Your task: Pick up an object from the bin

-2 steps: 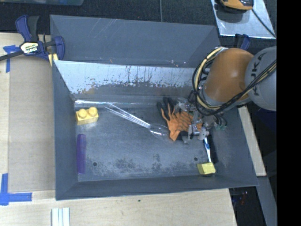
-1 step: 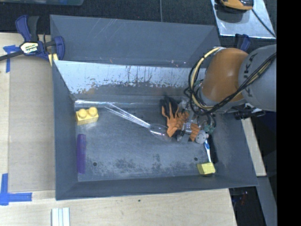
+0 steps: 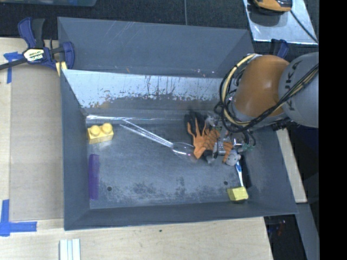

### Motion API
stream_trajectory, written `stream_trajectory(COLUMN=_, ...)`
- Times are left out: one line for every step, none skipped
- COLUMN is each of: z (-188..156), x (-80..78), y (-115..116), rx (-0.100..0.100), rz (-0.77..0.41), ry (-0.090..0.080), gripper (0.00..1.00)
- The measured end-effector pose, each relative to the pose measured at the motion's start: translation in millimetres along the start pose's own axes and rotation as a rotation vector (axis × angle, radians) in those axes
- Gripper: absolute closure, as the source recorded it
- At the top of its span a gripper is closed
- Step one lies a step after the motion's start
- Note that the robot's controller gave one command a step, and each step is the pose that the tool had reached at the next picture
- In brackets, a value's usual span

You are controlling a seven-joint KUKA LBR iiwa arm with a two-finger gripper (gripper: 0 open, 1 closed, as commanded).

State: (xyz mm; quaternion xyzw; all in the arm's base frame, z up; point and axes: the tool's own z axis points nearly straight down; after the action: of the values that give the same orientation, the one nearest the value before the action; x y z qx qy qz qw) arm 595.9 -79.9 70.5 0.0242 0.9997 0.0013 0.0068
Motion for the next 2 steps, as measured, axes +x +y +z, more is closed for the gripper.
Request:
stream_trajectory(z=-3.2, x=-1.0, y=5.3, rx=0.000, rz=0.232, ry=-0.005, gripper=1.00)
stream_trajectory(z=-3.2, x=-1.0, y=5.3, rx=0.000, rz=0.232, ry=-0.005, gripper=1.00)
